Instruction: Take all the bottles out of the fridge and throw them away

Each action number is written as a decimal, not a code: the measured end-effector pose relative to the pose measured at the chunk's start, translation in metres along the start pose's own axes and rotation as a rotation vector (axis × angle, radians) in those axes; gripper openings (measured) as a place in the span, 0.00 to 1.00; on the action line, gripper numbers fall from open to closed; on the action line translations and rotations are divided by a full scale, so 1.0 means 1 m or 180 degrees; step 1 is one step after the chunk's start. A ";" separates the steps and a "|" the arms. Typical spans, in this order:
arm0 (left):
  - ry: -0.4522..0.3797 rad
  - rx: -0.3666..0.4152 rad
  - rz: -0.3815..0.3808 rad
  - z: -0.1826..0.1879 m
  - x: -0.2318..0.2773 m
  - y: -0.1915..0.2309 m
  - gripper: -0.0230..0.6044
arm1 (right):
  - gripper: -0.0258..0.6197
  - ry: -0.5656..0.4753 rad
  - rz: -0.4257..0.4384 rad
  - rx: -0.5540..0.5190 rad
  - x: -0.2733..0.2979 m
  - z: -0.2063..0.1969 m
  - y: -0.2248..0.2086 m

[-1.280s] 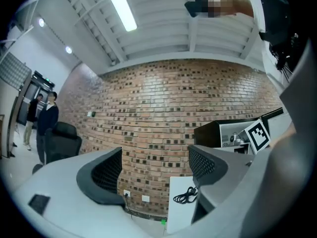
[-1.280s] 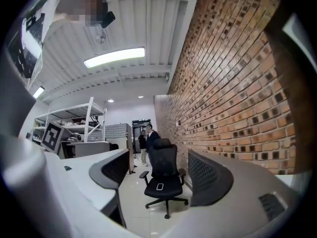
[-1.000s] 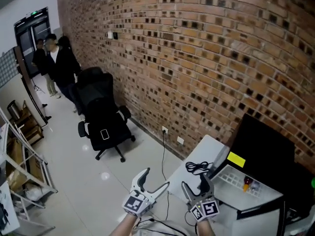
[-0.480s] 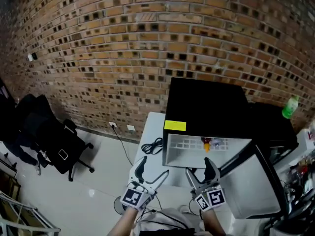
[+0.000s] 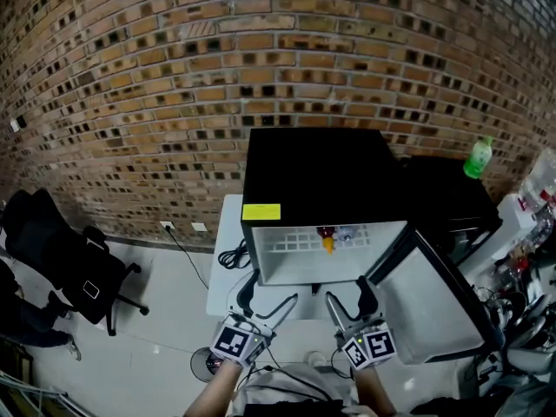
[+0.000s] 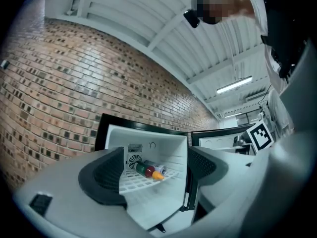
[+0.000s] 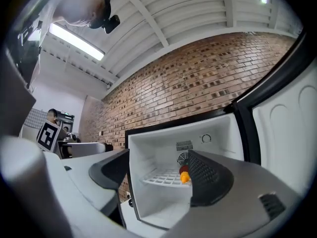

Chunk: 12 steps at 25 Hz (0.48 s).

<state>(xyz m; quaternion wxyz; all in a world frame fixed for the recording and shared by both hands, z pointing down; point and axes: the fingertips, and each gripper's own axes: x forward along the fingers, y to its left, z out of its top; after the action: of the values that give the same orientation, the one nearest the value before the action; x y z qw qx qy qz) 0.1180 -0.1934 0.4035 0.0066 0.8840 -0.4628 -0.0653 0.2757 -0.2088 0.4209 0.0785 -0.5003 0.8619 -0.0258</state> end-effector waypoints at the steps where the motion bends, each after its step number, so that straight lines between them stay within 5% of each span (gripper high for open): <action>1: 0.0006 -0.0020 -0.0005 0.002 0.002 -0.003 0.68 | 0.66 0.0003 -0.0023 0.0001 -0.002 0.001 -0.003; 5: 0.0050 0.0124 0.0087 -0.023 0.000 0.008 0.68 | 0.66 0.0071 -0.0067 0.0031 -0.003 -0.006 -0.015; 12: 0.0131 -0.0016 0.0129 -0.008 0.002 -0.003 0.68 | 0.61 0.0391 -0.0075 0.0145 0.021 -0.037 -0.035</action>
<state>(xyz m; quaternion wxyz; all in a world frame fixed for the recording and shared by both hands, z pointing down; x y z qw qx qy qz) 0.1222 -0.1940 0.4107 0.0197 0.8756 -0.4802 -0.0481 0.2890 -0.2457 0.4596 0.0365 -0.5059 0.8584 -0.0770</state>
